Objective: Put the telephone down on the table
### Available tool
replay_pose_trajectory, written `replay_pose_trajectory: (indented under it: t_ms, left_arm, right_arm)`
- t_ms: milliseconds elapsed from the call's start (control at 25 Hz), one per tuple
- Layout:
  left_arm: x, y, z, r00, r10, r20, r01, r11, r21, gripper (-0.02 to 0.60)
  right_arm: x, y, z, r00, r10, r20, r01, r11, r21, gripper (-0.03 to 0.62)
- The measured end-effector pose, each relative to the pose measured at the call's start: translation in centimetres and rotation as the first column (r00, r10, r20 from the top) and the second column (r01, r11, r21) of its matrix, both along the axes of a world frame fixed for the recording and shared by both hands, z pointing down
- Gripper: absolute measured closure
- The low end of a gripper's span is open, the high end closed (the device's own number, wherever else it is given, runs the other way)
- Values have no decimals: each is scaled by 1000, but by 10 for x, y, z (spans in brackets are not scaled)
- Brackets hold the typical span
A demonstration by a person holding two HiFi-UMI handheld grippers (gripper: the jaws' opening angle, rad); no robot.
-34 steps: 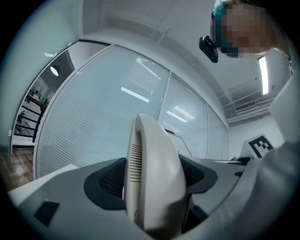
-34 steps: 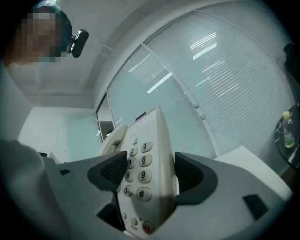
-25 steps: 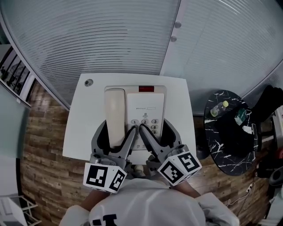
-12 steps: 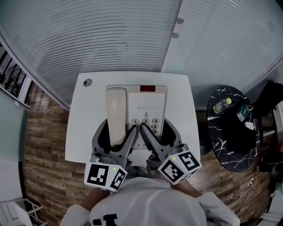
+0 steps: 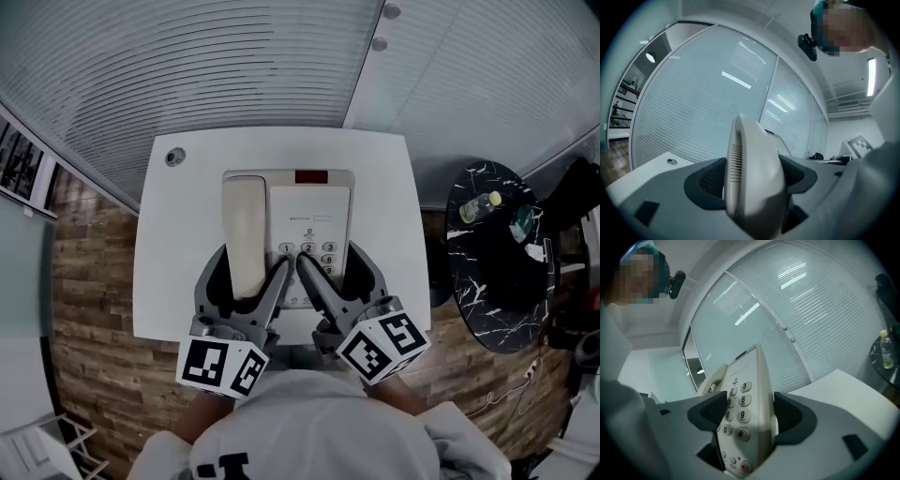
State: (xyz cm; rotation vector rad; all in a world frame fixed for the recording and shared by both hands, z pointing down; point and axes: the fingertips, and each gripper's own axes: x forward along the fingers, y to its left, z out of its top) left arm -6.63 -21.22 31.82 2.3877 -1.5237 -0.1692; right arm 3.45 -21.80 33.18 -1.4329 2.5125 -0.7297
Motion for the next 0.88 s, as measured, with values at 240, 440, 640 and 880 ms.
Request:
replay_pose_trajectory:
  t_ms: [240,440,640,880]
  left_arm:
    - [2,-9,18,1000,13,11,-12,999,-31,229]
    - [3,-13,33,1000,18,11,-17,998,-65,229]
    - [1,-13,50,1000,12,17,-10,995,-101,229]
    - [-6,-11,69,1000,-3,11,5,989,-146,229]
  right_arm:
    - [1,-8,19,1000,3,1,-3,999,-45,269]
    - [2,-11,35,1000,2,-1,-2,997,-82,269]
    - [0,-11,52,1000,-5,1,5,993,-122,269]
    - [-7,-10,71,1000,-16,-3,15,987,-161,269]
